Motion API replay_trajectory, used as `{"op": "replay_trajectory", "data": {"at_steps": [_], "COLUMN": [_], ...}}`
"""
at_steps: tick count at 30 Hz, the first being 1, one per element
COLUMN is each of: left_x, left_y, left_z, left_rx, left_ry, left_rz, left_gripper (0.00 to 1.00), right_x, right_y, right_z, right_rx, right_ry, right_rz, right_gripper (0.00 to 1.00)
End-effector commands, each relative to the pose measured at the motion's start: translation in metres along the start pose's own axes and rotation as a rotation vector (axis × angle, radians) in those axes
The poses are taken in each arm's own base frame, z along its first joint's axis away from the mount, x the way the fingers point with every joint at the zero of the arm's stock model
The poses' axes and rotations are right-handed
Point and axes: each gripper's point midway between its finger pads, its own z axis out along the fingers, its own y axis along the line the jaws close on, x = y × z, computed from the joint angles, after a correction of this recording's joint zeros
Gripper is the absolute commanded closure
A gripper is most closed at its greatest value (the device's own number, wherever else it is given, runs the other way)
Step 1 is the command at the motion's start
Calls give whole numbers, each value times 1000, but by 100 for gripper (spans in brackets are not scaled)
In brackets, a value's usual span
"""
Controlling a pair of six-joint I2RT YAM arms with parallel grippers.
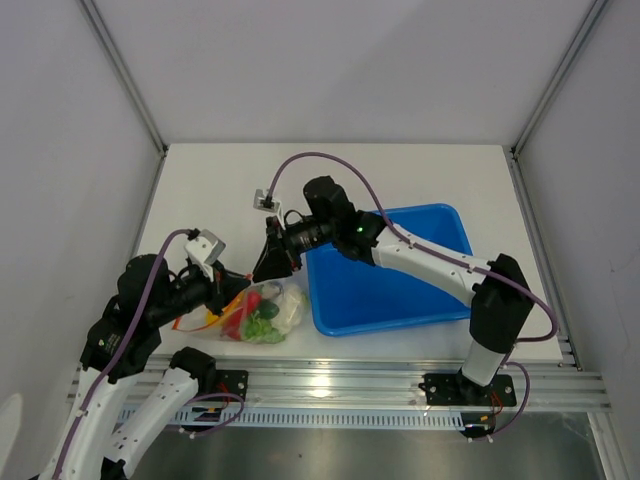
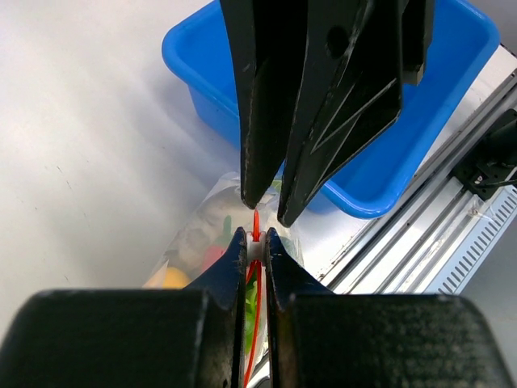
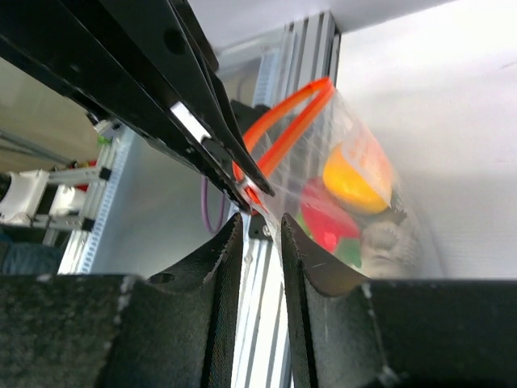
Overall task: Place the food in the zip-top bag and seal the zipper
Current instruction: Zip the zipper food storage bag at the center of the board.
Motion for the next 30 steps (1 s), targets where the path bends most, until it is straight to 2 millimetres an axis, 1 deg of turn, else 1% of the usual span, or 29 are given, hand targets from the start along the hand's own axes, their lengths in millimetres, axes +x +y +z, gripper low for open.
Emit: {"op": "replay_trajectory", "data": {"at_steps": [1,6,10,13,18,21,25,30], "left_x": [-21,-19,-19,-19,-16,-16,-14,-12], "left_y": [-9,-9,-10,-11,-11,-10,-10,-10], "left_z": [-9,-7,-5,-5,-4,-4,-2,-1], "left_rx": [29,35,47,50,53,51,56,56], "left_ry": [-72,-63,-57,-55,-46,-44,-36,-30], "left_rz": [38,35,34,35,32,33,31,30], "left_gripper": [99,99,99,99,100,100,99,99], "right_x": [22,32,34,31,28,27,22,25], "right_y": [0,3,1,2,-2,-5,-4,2], "right_z": [4,8,11,15,21,22,23,29], "right_rx": [-22,-44,-47,-64,-72,-69,-78,-122], "right_ry": [104,150,164,164,173,176,174,185], "right_rz": [-22,-36,-35,-39,-71,-81,-94,-86], "right_gripper": [72,71,71,71,70,66,64,64]}}
